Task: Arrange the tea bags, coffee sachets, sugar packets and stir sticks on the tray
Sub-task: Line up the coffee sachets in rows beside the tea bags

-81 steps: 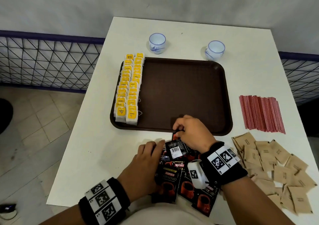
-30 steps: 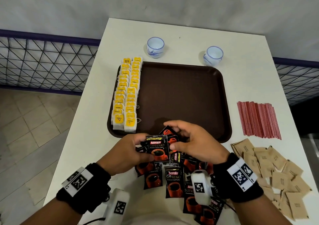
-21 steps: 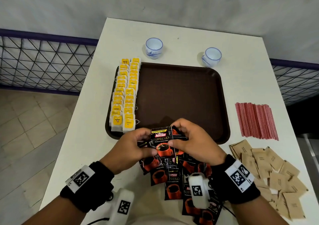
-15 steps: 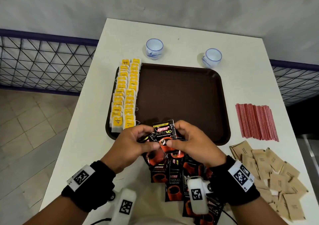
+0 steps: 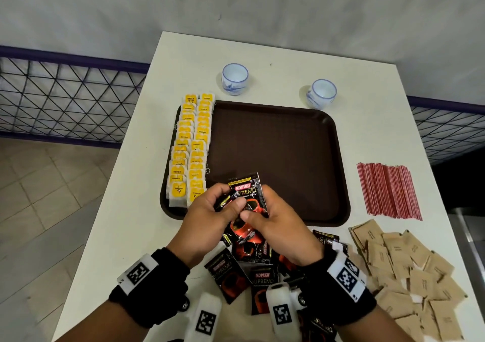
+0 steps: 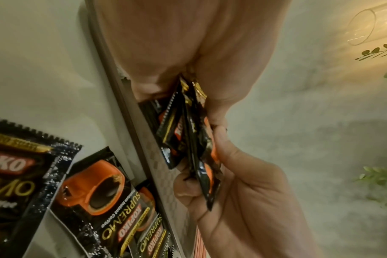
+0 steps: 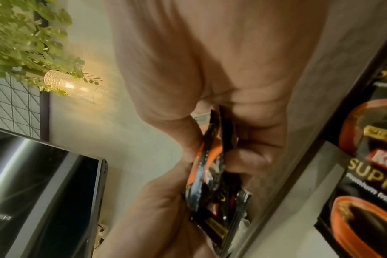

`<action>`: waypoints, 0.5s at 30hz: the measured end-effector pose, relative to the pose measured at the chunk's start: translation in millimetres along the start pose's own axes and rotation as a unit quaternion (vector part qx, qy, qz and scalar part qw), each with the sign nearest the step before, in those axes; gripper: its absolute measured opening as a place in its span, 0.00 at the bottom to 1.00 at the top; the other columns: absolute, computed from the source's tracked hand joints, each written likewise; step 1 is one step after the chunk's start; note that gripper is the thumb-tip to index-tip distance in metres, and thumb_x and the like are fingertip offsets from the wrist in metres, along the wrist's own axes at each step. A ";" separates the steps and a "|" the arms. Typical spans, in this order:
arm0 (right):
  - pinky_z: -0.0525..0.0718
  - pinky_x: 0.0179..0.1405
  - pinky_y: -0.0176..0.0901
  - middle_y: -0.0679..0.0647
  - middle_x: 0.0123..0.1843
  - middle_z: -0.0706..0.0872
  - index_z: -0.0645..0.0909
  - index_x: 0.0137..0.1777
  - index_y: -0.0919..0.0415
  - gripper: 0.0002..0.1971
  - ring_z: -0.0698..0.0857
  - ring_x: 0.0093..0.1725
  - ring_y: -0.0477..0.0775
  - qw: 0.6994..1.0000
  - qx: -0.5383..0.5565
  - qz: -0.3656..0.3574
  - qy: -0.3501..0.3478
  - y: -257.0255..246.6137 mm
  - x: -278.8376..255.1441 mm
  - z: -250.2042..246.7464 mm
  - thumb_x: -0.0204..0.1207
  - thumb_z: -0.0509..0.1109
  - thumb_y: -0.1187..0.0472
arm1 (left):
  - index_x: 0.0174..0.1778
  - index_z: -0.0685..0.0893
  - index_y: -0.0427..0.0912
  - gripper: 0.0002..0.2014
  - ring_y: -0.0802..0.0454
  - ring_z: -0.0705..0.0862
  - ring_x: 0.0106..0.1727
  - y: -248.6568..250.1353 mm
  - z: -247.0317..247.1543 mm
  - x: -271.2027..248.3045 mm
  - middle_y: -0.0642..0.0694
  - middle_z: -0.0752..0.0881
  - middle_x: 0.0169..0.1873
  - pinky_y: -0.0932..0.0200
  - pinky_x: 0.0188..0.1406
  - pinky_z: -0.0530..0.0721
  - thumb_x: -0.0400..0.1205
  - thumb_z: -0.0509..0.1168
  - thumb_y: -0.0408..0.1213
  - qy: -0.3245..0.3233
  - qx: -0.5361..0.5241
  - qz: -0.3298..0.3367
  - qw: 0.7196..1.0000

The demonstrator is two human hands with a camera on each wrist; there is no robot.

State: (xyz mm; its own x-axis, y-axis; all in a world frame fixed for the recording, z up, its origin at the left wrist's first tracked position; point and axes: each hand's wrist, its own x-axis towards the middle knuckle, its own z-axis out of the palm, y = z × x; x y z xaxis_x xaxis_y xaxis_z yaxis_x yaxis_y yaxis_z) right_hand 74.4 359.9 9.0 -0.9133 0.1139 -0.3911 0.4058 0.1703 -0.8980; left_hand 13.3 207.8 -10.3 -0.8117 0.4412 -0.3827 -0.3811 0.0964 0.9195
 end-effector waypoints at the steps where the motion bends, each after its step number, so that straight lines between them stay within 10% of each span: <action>1: 0.89 0.58 0.57 0.47 0.55 0.90 0.78 0.65 0.43 0.16 0.90 0.54 0.48 1.000 -0.001 -0.001 0.008 0.5 1.2 1.1 0.81 0.70 0.61 | 0.58 0.87 0.46 0.07 0.50 0.92 0.52 1.2 0.2 0.2 0.46 0.93 0.51 0.58 0.48 0.90 0.85 0.69 0.38 -0.004 -0.003 -0.002 1.000; 6: 0.88 0.44 0.39 0.49 0.53 0.91 0.78 0.64 0.48 0.15 0.90 0.48 0.43 0.993 0.090 0.008 0.076 -3.1 6.8 5.7 0.85 0.65 0.68 | 0.69 0.82 0.47 0.22 0.43 0.90 0.63 1.4 -7.7 2.2 0.46 0.91 0.61 0.41 0.63 0.87 0.77 0.72 0.41 -0.003 -0.133 -0.051 0.990; 11: 0.86 0.58 0.41 0.44 0.60 0.90 0.75 0.75 0.44 0.24 0.88 0.59 0.44 0.990 0.109 -0.001 0.087 -4.3 16.1 15.4 0.86 0.58 0.71 | 0.73 0.79 0.48 0.18 0.35 0.87 0.66 2.4 -11.1 1.3 0.42 0.87 0.66 0.25 0.57 0.87 0.87 0.63 0.34 -0.062 -0.209 -0.115 0.969; 15: 0.76 0.66 0.27 0.41 0.69 0.81 0.67 0.83 0.40 0.26 0.80 0.67 0.37 0.999 0.006 -0.006 0.052 -1.1 17.1 21.9 0.89 0.57 0.63 | 0.69 0.82 0.51 0.15 0.41 0.91 0.58 3.4 -14.4 5.3 0.44 0.89 0.62 0.30 0.50 0.90 0.88 0.63 0.34 -0.060 -0.152 -0.101 0.981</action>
State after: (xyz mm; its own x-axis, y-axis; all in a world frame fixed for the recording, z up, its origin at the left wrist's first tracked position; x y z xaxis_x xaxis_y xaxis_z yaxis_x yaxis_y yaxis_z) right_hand 57.6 340.2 -1.1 -0.9092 0.2123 -0.3582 0.3940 0.1607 -0.9049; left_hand 1.3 197.6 -10.5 -0.6556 0.5439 -0.5238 -0.6572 -0.0695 0.7505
